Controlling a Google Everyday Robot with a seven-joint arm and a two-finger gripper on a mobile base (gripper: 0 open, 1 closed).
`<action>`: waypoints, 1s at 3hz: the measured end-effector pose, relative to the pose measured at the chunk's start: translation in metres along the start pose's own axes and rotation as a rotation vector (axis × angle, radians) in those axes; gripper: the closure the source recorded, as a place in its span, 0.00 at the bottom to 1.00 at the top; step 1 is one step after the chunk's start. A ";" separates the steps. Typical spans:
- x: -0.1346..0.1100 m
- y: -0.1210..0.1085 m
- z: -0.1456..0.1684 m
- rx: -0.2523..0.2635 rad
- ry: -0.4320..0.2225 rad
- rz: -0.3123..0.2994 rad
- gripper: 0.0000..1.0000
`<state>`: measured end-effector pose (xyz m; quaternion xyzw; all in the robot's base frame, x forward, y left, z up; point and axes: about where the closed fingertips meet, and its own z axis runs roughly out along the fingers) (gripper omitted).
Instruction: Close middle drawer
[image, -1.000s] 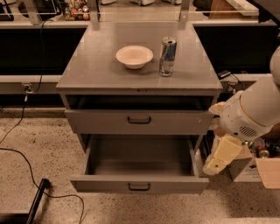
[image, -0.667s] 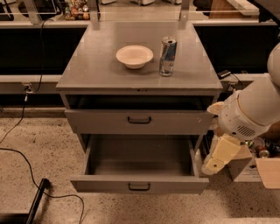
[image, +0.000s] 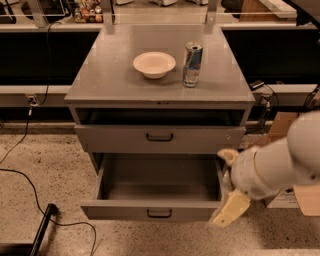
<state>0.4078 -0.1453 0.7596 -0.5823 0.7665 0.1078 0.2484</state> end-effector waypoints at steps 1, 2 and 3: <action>0.008 0.009 0.026 0.006 -0.108 0.036 0.00; 0.005 0.009 0.028 0.004 -0.090 0.027 0.00; 0.023 0.029 0.068 -0.025 -0.123 0.022 0.00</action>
Offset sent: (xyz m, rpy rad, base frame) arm -0.0045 0.0185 -0.0387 0.0767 0.0071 0.0001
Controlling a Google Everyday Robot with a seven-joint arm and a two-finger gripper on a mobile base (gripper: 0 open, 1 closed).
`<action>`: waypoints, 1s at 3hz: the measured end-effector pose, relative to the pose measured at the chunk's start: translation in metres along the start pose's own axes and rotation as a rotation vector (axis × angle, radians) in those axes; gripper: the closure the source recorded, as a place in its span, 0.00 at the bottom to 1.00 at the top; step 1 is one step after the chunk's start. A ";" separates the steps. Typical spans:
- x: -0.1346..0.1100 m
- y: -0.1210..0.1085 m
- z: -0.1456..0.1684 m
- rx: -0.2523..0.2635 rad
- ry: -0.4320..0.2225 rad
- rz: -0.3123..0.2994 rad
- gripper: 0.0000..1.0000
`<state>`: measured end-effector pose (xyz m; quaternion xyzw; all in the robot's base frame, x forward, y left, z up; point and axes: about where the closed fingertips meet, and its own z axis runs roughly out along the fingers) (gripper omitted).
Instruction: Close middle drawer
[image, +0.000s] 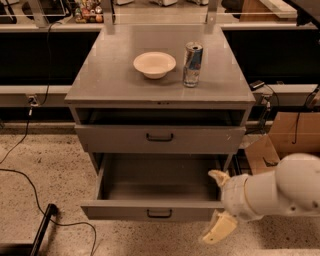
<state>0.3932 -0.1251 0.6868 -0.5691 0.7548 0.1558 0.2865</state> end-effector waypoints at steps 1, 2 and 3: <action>0.040 0.001 0.048 0.039 -0.055 -0.094 0.00; 0.072 0.001 0.075 0.064 -0.091 -0.180 0.00; 0.074 0.003 0.080 0.054 -0.097 -0.192 0.00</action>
Offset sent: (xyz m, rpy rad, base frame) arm 0.0068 -0.0270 -0.1532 0.0362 -0.2765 0.1751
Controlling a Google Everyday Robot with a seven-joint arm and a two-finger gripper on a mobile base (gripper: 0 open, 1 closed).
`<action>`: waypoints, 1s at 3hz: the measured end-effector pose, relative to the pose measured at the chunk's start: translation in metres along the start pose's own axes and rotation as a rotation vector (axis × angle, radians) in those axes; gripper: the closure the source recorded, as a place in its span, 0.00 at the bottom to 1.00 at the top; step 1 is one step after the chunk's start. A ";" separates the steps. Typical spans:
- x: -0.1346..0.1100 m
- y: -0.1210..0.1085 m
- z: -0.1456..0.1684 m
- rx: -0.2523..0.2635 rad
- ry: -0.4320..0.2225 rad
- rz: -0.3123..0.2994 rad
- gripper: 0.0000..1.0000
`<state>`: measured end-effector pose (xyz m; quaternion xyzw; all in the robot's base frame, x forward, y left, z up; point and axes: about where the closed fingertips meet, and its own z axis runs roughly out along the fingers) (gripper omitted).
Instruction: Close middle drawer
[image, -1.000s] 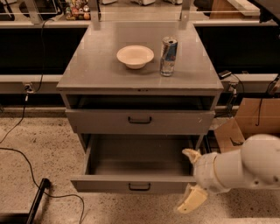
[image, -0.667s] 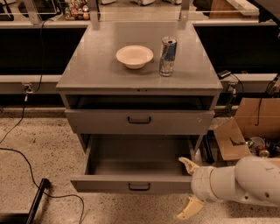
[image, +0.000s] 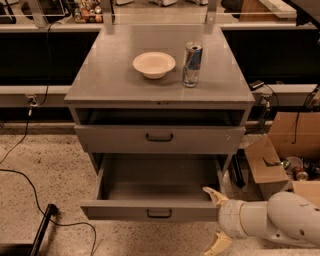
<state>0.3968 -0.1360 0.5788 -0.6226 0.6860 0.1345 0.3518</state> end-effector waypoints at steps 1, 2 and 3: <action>0.028 0.006 0.009 -0.016 -0.020 0.004 0.00; 0.089 0.036 0.043 -0.050 -0.028 0.014 0.00; 0.134 0.058 0.067 -0.088 -0.004 0.014 0.00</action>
Offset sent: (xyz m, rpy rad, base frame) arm -0.0385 -0.0659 -0.1931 0.0348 0.0753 0.0419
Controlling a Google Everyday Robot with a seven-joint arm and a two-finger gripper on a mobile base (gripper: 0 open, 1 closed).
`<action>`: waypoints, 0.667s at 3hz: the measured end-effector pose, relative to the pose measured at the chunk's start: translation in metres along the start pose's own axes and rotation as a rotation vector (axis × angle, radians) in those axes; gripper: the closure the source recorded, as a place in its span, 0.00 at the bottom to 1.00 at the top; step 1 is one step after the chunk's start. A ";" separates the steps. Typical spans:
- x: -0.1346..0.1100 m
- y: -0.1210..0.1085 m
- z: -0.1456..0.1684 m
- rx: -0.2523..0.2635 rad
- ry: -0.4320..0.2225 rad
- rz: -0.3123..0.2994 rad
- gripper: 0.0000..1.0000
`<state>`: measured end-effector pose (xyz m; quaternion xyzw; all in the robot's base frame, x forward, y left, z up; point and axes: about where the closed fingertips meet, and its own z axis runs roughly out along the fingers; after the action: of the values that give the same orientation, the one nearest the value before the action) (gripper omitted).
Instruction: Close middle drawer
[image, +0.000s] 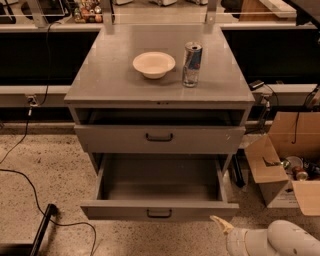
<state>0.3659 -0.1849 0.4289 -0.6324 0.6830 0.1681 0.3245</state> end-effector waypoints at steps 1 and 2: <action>0.019 0.010 0.017 -0.021 0.007 0.013 0.16; 0.021 0.012 0.021 -0.027 0.006 0.016 0.39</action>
Offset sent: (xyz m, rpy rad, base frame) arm -0.0055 -0.0020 -0.0274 -0.0041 0.0257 0.0030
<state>0.3588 -0.1858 0.3972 -0.6316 0.6868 0.1781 0.3127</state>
